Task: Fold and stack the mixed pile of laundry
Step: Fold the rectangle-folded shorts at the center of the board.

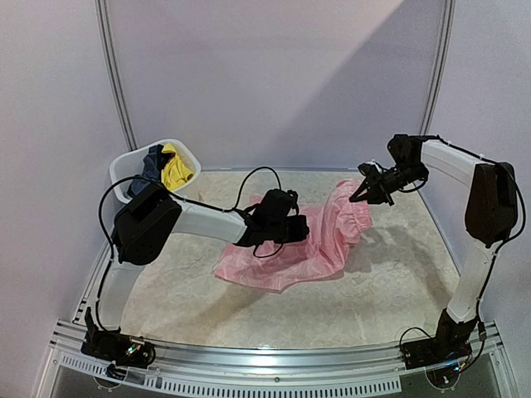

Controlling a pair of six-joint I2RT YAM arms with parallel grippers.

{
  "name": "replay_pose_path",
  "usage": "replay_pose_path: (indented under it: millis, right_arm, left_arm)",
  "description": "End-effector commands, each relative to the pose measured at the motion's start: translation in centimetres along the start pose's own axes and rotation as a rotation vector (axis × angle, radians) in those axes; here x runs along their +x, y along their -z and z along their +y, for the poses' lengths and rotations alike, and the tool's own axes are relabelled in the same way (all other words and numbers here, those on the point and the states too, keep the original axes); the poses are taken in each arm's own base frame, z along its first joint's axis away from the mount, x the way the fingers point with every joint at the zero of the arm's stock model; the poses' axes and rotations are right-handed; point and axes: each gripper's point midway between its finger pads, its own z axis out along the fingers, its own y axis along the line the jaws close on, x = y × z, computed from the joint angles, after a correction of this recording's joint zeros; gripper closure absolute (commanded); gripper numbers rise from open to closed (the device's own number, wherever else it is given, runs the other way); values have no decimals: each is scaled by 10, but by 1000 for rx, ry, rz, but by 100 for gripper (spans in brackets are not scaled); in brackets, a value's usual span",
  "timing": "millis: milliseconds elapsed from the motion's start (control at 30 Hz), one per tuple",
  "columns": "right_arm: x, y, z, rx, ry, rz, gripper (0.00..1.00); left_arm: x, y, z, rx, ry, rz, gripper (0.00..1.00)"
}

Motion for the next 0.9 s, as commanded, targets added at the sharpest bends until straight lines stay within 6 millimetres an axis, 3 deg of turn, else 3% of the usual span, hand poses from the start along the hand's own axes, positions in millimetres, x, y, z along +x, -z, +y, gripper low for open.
replay_pose_path:
  millis: [0,367,533,633,867]
  right_arm:
    - [-8,-5,18,-32,42,-5,100]
    - [-10,-23,49,-105,61,26,100]
    - [-10,-35,56,-137,44,50,100]
    - [-12,-39,61,-151,36,55,100]
    - [-20,-43,67,-172,9,48,100]
  left_arm:
    - [16,-10,-10,47,44,39,100]
    - [41,-29,7,59,149,83,100]
    - [38,-27,8,75,187,70,100]
    - [16,-7,5,92,208,-3,95]
    - [-50,71,-5,98,228,-208,73]
